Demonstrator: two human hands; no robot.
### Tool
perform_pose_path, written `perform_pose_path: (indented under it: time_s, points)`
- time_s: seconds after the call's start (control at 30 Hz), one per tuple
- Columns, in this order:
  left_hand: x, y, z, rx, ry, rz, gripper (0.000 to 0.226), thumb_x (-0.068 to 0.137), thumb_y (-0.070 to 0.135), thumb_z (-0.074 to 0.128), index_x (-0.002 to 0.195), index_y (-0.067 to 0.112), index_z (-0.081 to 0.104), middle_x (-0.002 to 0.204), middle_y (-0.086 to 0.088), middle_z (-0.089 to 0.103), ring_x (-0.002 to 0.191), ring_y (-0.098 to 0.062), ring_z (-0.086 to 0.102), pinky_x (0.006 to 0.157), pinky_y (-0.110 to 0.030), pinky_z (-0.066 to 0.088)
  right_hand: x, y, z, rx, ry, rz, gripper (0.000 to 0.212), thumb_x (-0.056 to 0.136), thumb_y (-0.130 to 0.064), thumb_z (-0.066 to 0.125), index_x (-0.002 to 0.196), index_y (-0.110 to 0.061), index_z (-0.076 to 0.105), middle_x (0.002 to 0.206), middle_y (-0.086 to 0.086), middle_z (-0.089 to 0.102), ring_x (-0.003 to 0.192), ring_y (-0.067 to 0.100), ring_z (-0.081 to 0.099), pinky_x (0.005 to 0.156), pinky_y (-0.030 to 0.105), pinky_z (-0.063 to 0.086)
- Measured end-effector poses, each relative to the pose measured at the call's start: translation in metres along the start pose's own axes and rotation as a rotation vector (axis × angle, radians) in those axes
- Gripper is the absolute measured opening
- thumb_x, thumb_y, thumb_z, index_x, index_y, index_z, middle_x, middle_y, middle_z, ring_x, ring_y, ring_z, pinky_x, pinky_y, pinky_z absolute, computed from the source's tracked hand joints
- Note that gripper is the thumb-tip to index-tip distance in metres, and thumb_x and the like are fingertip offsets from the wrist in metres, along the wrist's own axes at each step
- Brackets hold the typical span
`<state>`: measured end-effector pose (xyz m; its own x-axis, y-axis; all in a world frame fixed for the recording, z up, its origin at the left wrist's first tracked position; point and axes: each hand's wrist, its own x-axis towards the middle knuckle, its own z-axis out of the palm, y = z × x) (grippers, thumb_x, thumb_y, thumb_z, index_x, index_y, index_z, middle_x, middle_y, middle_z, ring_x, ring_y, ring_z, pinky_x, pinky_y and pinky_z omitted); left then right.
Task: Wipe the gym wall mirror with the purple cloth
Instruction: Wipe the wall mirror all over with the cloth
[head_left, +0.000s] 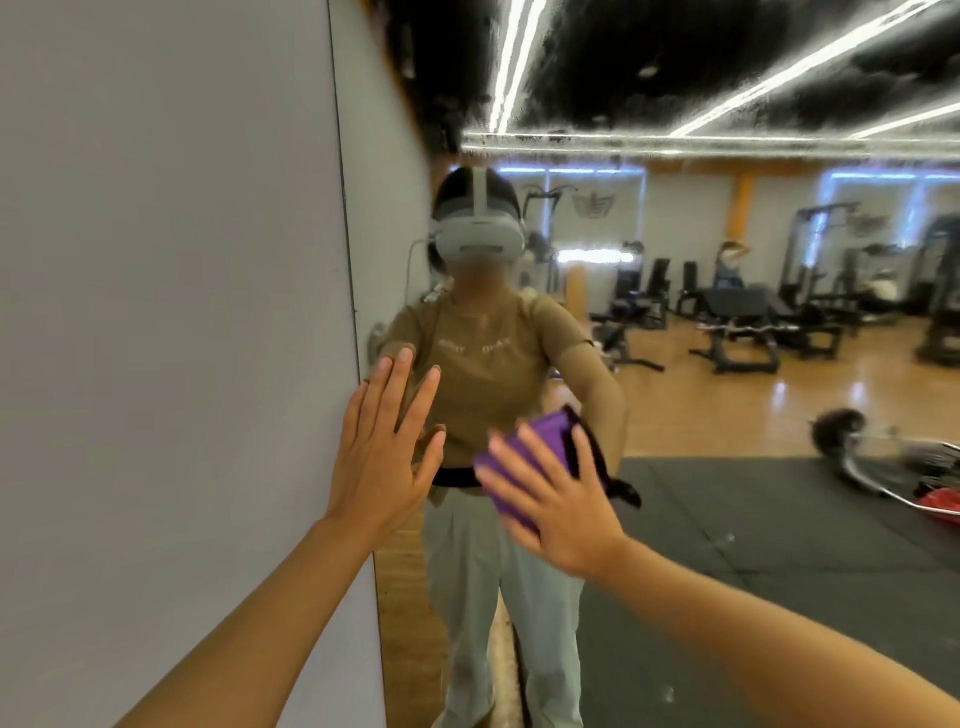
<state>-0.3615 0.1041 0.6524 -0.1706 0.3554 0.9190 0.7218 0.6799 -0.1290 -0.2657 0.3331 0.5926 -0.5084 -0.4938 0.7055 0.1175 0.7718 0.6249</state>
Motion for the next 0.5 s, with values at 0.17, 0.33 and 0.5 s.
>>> perform_pose_path:
  time_s: [0.17, 0.33, 0.5]
  points:
    - [-0.003, -0.005, 0.0, 0.002, -0.022, 0.022, 0.064, 0.102, 0.037, 0.043, 0.159, 0.016, 0.025, 0.168, -0.013, 0.012, 0.156, -0.027, 0.007, 0.127, -0.037, 0.002, -0.04, 0.005, 0.015, -0.145, -0.061, -0.3, 0.068, 0.099, -0.057, 0.04, 0.161, -0.035, 0.02, 0.169, -0.006, 0.009, 0.156, 0.025, 0.006, 0.122, 0.06, -0.006]
    - [-0.003, -0.011, -0.002, -0.01, -0.025, 0.051, 0.063, 0.101, 0.037, 0.044, 0.158, 0.014, 0.03, 0.168, -0.013, 0.015, 0.156, -0.027, 0.008, 0.126, -0.035, 0.001, 0.019, 0.067, -0.01, -0.034, 0.025, -0.343, 0.068, 0.096, -0.054, 0.046, 0.158, -0.034, 0.029, 0.167, -0.003, 0.021, 0.155, 0.026, 0.016, 0.122, 0.061, -0.001]
    - [-0.002, -0.013, -0.001, -0.019, -0.017, 0.061, 0.064, 0.1, 0.039, 0.044, 0.158, 0.015, 0.03, 0.168, -0.01, 0.012, 0.156, -0.025, 0.007, 0.126, -0.034, 0.001, 0.114, 0.128, -0.049, -0.085, 0.123, 0.073, 0.064, 0.101, -0.057, 0.034, 0.158, -0.029, 0.03, 0.165, 0.005, 0.026, 0.152, 0.034, 0.023, 0.119, 0.068, 0.008]
